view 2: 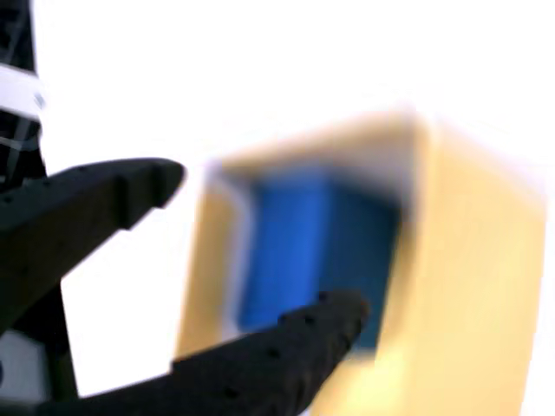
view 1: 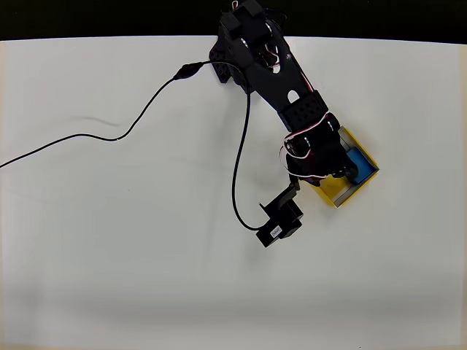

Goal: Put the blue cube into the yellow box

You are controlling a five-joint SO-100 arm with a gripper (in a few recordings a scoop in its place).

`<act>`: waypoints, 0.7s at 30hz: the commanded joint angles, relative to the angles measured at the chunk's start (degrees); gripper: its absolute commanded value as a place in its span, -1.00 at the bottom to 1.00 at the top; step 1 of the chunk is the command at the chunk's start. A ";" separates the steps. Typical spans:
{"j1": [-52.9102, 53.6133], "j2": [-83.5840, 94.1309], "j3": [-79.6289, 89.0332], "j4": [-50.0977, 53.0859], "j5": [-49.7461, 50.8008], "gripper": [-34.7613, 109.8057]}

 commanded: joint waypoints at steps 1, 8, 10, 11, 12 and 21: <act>5.89 10.55 -9.67 -0.09 -6.06 -0.15; 20.57 21.45 0.18 -5.89 -16.79 -0.35; 24.26 25.58 7.38 -10.37 -19.07 -0.39; 25.66 27.69 10.90 -12.04 -19.86 -0.41; 26.89 29.88 14.24 -13.18 -20.57 -0.43; 33.49 47.29 37.97 -13.36 -23.38 -0.52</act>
